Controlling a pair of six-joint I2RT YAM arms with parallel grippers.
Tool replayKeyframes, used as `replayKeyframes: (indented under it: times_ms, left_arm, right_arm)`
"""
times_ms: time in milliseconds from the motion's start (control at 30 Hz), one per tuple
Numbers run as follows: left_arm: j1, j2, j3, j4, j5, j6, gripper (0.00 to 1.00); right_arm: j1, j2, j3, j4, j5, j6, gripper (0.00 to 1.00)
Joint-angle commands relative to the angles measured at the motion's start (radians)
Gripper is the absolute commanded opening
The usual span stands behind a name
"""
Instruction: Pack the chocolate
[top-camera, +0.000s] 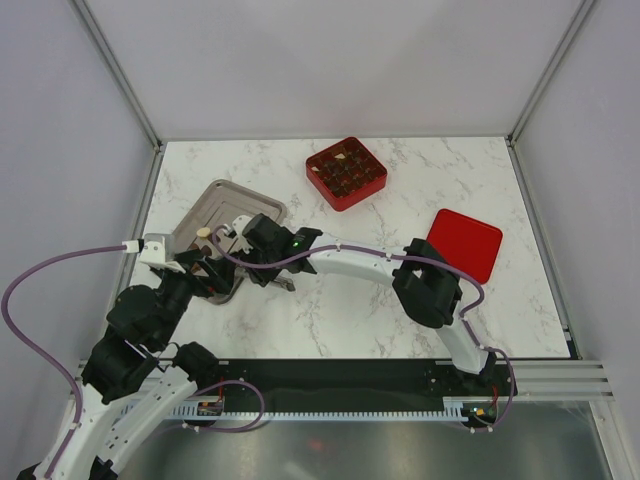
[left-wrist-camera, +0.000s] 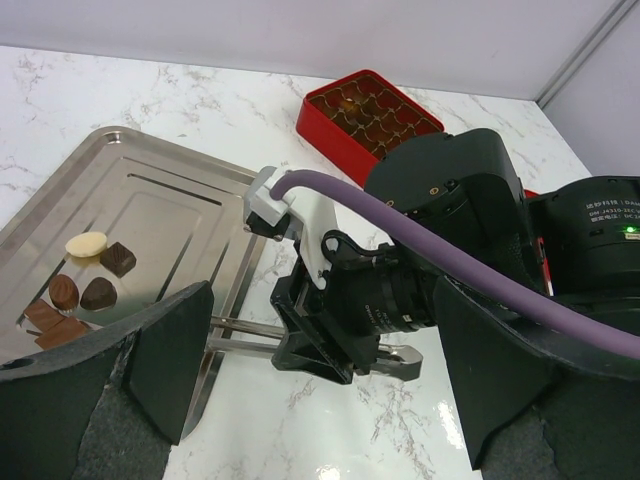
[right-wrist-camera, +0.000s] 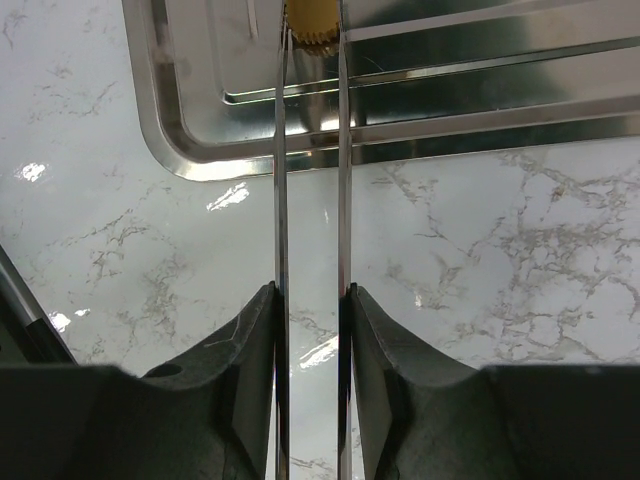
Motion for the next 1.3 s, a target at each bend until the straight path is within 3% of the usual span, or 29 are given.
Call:
replayKeyframes:
  times_ms: [0, 367, 700, 1267]
  left_arm:
    - [0.002, 0.009, 0.002, 0.045, -0.009, 0.035, 1.0]
    - [0.002, -0.003, -0.001, 0.044, -0.009, 0.033, 1.0]
    - [0.002, -0.006, -0.001, 0.044, -0.009, 0.033, 1.0]
    - [0.002, 0.007, 0.0, 0.044, -0.009, 0.04, 1.0]
  right_arm:
    - [-0.006, -0.063, 0.024, 0.022, 0.042, 0.004, 0.38]
    - [-0.214, -0.229, -0.066, 0.022, 0.004, 0.036, 0.34]
    - [-0.504, -0.317, -0.129, -0.022, 0.149, 0.016, 0.34]
    - [-0.603, -0.265, -0.159, -0.038, 0.163, 0.031, 0.38]
